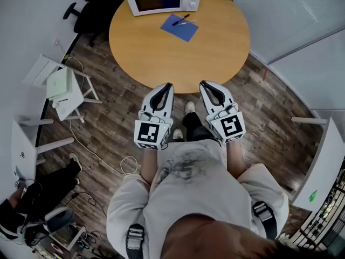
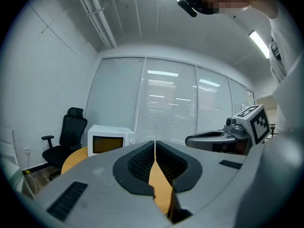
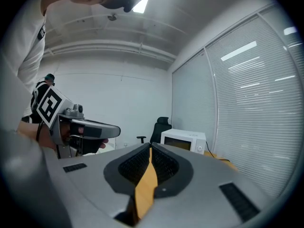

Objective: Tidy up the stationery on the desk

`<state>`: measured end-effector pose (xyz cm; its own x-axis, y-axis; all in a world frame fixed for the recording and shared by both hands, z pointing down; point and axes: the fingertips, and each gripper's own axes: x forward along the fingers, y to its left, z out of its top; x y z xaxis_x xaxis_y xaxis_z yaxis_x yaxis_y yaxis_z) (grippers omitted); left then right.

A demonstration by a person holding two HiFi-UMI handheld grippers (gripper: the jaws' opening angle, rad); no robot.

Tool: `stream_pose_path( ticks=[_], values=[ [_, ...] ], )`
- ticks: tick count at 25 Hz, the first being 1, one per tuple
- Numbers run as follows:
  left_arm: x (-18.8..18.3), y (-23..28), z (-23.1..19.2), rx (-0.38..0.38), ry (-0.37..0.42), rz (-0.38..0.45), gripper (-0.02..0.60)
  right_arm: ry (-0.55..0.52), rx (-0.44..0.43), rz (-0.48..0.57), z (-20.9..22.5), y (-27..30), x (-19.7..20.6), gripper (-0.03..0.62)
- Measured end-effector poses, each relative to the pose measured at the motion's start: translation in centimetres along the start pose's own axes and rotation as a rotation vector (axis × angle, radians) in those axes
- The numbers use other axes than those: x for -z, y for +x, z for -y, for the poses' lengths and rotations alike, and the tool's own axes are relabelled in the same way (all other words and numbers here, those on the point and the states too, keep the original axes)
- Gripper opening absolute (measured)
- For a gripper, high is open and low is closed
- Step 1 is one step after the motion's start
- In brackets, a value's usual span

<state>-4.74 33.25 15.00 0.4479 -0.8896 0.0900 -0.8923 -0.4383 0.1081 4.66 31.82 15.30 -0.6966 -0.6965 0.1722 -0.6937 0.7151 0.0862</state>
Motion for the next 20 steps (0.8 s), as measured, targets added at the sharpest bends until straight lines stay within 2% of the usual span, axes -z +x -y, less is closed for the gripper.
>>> stream_pose_path(
  ticks=[6,13,20],
  values=[
    [-0.3,4.7,-2.3,-0.032,-0.008,-0.010,0.017,0.004,-0.037,0.004,3.9,4.0,-0.1,0.070],
    [-0.3,10.3,-4.8,-0.070,-0.032,-0.033,0.017,0.017,-0.065,-0.044,8.8,8.1,0.6,0.069],
    [0.3,15.4,-6.1,-0.091,-0.046,-0.052,0.017,0.022,-0.074,-0.023,13.1,11.2,1.3,0.064]
  ],
)
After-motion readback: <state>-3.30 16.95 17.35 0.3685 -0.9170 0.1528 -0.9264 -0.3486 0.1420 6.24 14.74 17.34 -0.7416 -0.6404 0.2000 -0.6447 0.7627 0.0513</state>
